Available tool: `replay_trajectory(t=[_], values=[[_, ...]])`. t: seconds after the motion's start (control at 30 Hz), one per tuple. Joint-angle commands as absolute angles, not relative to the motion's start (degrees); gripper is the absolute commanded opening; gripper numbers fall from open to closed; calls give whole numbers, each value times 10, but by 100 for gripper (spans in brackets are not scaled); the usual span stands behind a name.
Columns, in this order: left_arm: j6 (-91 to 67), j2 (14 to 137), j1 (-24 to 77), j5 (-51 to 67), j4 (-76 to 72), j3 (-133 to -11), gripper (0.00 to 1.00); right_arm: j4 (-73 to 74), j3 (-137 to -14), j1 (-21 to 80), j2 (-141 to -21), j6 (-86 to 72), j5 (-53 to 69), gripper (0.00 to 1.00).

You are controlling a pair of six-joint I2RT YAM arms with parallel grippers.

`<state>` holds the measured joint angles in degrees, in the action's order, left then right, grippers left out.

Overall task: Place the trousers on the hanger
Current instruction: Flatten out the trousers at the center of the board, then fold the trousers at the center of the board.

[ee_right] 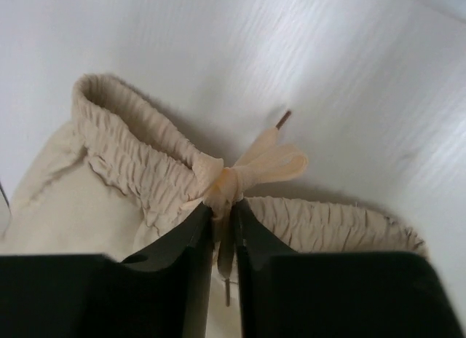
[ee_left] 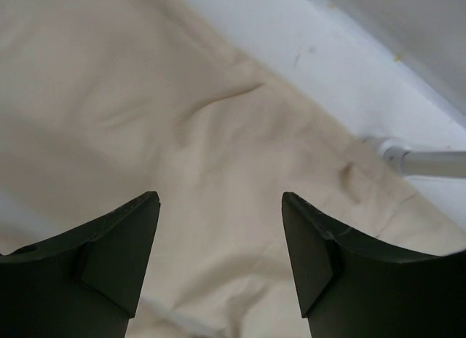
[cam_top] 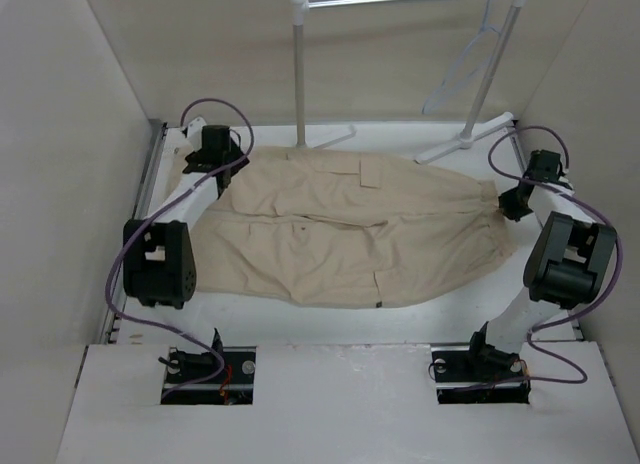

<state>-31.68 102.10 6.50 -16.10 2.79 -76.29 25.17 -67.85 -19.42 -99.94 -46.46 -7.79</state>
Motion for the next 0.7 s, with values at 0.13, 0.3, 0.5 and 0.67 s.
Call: replay_trajectory(t=[0.13,0.3,0.5,0.67], values=[[-401,787,3,-213,160,-561,63,255,-677,-200,-898,-478,-144,59],[-457,632,-77,-222,316,-477,60,249,-655,-108,-805,-483,-144,69],[-520,552,-210,-154,374,-382,57,244,-591,42,-721,-496,-104,55],[-567,584,-240,-110,291,-315,55,268,-496,60,-629,-501,-38,9]])
